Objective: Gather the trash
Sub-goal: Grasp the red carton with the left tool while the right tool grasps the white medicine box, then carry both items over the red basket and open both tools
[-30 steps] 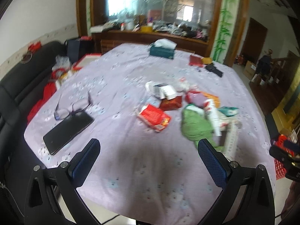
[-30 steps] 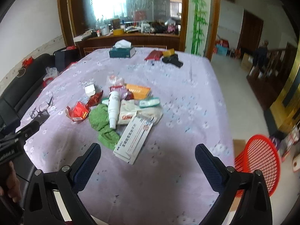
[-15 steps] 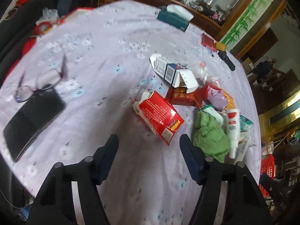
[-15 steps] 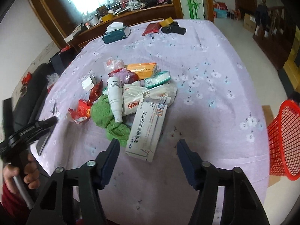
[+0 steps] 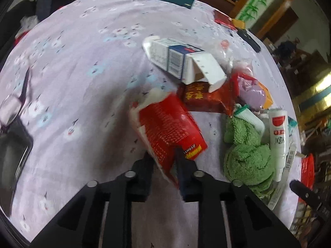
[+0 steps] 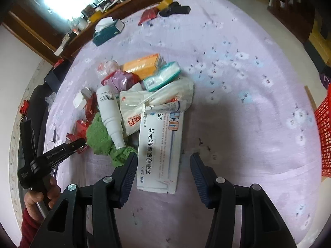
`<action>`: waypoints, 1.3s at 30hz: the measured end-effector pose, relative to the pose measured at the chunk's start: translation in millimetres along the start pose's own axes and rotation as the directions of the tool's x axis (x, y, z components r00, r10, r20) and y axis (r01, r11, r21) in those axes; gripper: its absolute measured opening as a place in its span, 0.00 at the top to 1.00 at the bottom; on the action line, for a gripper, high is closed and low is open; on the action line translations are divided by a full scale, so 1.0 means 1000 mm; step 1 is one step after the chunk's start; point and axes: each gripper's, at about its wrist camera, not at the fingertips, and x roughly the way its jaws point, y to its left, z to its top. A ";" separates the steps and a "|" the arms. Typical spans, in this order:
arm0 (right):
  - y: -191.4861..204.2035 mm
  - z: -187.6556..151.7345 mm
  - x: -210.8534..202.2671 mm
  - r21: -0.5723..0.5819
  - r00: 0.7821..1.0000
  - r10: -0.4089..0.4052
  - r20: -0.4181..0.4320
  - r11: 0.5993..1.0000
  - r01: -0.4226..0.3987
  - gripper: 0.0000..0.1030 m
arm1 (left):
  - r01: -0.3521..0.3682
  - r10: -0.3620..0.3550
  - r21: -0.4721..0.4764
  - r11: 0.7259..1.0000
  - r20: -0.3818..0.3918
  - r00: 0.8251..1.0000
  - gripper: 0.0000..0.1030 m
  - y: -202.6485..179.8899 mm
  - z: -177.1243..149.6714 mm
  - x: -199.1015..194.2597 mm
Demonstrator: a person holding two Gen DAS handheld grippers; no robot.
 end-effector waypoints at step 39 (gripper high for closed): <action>-0.081 -0.034 -0.121 0.133 0.963 -0.106 0.246 0.988 0.075 0.46 | 0.161 -0.247 0.465 0.871 0.131 0.960 0.96 -0.184 -0.074 -0.102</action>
